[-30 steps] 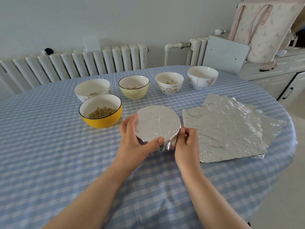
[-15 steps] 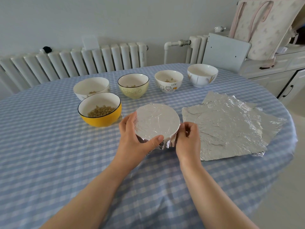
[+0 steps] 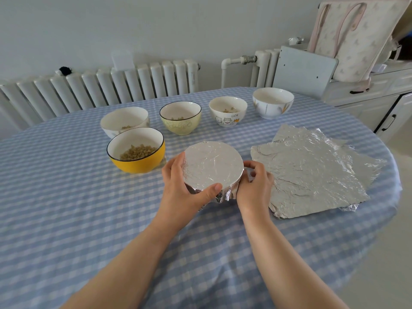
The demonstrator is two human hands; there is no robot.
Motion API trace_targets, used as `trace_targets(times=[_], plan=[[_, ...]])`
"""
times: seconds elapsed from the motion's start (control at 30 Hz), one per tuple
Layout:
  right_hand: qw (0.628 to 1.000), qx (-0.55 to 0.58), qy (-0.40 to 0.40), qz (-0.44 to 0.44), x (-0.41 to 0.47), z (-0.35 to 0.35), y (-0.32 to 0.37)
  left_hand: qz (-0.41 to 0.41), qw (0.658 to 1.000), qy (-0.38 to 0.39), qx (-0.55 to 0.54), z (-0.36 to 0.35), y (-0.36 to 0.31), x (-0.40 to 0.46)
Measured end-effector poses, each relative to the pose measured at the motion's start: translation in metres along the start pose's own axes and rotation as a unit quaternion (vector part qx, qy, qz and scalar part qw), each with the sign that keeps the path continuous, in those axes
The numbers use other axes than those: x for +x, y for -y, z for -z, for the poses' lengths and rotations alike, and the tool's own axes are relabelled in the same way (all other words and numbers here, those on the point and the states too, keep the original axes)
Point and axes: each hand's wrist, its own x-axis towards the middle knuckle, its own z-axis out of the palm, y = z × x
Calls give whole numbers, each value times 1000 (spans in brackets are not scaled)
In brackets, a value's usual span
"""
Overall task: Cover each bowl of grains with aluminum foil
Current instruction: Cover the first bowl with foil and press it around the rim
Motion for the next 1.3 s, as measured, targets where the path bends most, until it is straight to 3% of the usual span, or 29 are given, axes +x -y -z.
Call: trace_targets(times=[0.37, 0.6, 0.8, 1.03, 1.3], plan=[[999, -25, 14, -15, 2, 16, -6, -5, 1000, -3, -8, 0, 3, -1], [969, -210, 124, 33, -5, 27, 26, -4, 1000, 0, 9, 2, 1, 1], [982, -70, 165, -60, 5, 21, 13, -1, 1000, -4, 17, 0, 2, 2], [971, 48, 196, -131, 10, 27, 20, 0, 1000, -18, 2, 0, 2, -1], [963, -12, 231, -137, 32, 23, 18, 43, 993, -107, -19, 8, 7, -2]])
